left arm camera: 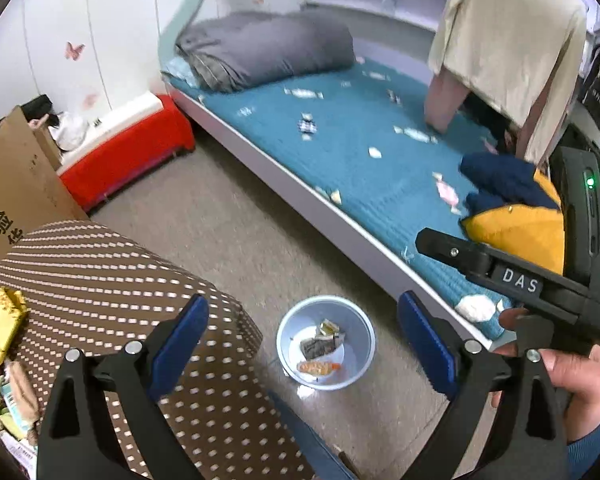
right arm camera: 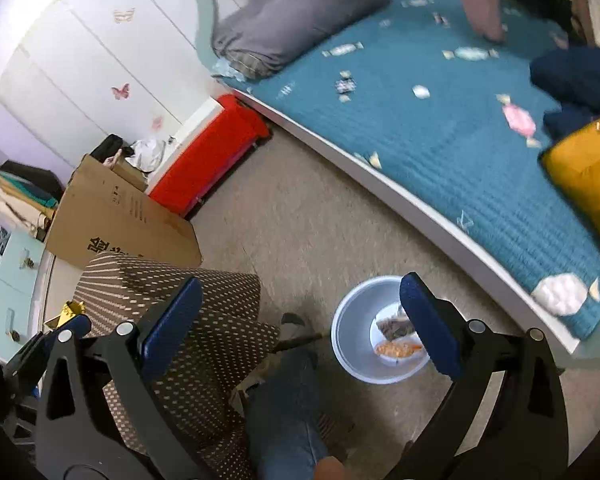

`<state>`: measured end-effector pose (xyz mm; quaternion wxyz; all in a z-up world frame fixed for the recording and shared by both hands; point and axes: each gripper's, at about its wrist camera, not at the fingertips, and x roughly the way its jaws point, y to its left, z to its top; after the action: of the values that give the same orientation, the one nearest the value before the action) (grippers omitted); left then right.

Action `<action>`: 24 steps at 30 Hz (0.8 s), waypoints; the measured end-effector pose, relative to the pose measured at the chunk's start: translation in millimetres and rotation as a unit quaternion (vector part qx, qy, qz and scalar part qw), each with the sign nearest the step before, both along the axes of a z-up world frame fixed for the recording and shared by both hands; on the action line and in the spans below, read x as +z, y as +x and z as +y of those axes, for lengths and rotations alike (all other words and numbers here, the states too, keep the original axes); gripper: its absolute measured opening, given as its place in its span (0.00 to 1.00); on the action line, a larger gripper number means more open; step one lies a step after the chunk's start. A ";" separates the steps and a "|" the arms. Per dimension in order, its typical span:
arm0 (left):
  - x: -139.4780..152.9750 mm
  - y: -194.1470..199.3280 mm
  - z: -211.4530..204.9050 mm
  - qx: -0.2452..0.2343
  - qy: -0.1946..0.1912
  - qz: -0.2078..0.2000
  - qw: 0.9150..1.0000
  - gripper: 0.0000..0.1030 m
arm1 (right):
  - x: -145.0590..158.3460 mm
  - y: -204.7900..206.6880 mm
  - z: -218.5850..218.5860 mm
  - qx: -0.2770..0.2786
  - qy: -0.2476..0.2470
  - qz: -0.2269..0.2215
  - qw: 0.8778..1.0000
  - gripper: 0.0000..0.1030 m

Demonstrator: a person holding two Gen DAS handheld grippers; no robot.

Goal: Collect trash
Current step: 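Open both grippers over the grey bin to drop the cap and newspaper, then move both grippers back up over the table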

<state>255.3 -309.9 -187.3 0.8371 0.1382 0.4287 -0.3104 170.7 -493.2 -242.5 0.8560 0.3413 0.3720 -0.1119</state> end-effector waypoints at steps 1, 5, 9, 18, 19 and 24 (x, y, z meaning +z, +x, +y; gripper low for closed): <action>5.5 -1.4 5.5 0.003 -0.005 -0.005 1.000 0.91 | 8.6 -0.1 4.6 0.003 -0.008 -0.005 1.000 0.94; 32.2 -8.3 31.6 0.020 -0.036 -0.028 0.999 0.91 | 43.4 -1.3 25.0 0.014 -0.035 -0.030 0.999 0.94; 54.9 -14.3 57.0 0.036 -0.058 -0.054 0.996 0.91 | 77.7 -1.2 50.5 0.030 -0.060 -0.059 0.996 0.94; 88.9 -22.9 131.3 0.089 -0.090 -0.098 0.987 0.92 | 130.1 7.3 113.1 0.089 -0.096 -0.107 0.986 0.94; 90.7 -23.3 138.8 0.095 -0.091 -0.101 0.986 0.92 | 133.6 8.8 120.4 0.097 -0.099 -0.110 0.984 0.94; 96.6 -25.0 182.9 0.130 -0.098 -0.113 0.980 0.92 | 145.2 16.4 158.2 0.142 -0.113 -0.119 0.976 0.94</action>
<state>230.3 -126.9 -90.8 0.9228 0.0328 0.3133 -0.2217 187.1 -335.0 -97.4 0.9343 0.1968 0.2972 0.0110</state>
